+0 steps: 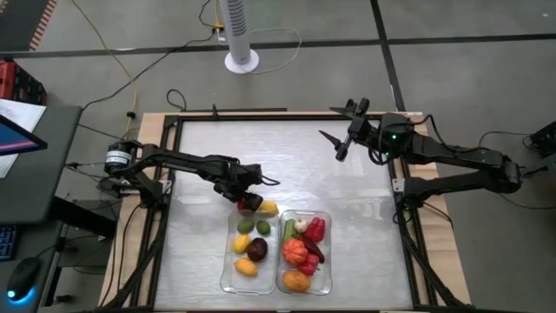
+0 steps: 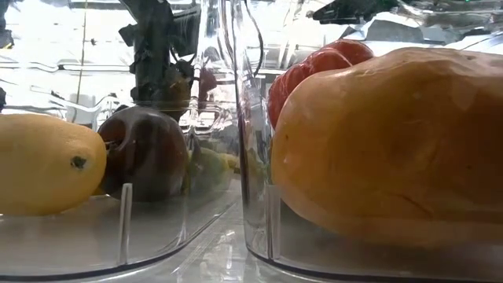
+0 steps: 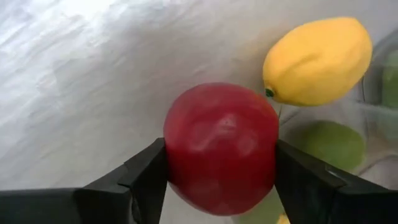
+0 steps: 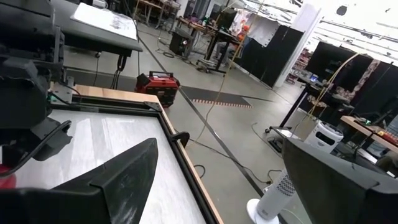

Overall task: Sort produce into baskets
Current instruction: Put the tomato into the left transparent bin, then put the lemon into the left transparent bin

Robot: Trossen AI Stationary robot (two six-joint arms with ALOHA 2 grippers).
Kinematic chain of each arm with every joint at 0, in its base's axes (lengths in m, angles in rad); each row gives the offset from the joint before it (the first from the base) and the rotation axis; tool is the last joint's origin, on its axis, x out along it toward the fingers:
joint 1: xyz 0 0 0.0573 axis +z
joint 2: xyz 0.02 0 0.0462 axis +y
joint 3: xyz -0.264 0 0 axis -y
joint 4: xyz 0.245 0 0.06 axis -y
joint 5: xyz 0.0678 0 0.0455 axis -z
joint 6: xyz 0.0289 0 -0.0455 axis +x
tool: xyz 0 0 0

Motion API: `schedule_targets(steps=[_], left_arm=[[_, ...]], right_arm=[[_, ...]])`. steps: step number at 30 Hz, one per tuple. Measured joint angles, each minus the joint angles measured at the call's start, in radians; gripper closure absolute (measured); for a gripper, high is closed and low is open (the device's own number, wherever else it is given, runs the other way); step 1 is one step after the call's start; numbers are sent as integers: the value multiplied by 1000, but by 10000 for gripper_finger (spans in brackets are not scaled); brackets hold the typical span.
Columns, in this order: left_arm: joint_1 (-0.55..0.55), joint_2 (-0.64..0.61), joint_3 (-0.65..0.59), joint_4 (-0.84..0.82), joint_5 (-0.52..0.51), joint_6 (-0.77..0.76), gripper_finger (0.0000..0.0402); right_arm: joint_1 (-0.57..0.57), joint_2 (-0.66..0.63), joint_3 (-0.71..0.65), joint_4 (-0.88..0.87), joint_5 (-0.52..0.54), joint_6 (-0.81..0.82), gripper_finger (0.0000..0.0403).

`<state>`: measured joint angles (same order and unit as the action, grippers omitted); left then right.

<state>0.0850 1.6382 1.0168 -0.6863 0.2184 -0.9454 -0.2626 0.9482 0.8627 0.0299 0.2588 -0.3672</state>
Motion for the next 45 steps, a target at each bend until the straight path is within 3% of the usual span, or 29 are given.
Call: schedule_targets(steps=[5, 11, 16, 19, 25, 31, 39, 45], left_arm=[[17, -1, 72, -27, 12, 73, 167], [26, -8, 306, -171, -72, 238, 167], [-46, -9, 492, -202, -59, 437, 167], [-123, -10, 530, -209, -64, 482, 167], [-249, -2, 528, -316, -100, 417, 154], [-287, -1, 528, -338, -121, 248, 116], [-265, -1, 528, -382, -137, 187, 85], [-184, -1, 517, -420, -278, 126, 84]], right_arm=[[0, 0, 0, 0, 0, 0, 33], [0, 0, 0, -12, 0, 0, 33], [-14, 0, 0, -28, 1, 2, 33], [-26, 0, 0, -27, 1, 3, 33], [-49, 0, 0, -36, 1, 11, 33], [-61, 0, 0, -41, 1, 27, 33], [-59, 0, 0, -37, 0, 29, 33], [-59, 0, 0, -37, 0, 29, 33]])
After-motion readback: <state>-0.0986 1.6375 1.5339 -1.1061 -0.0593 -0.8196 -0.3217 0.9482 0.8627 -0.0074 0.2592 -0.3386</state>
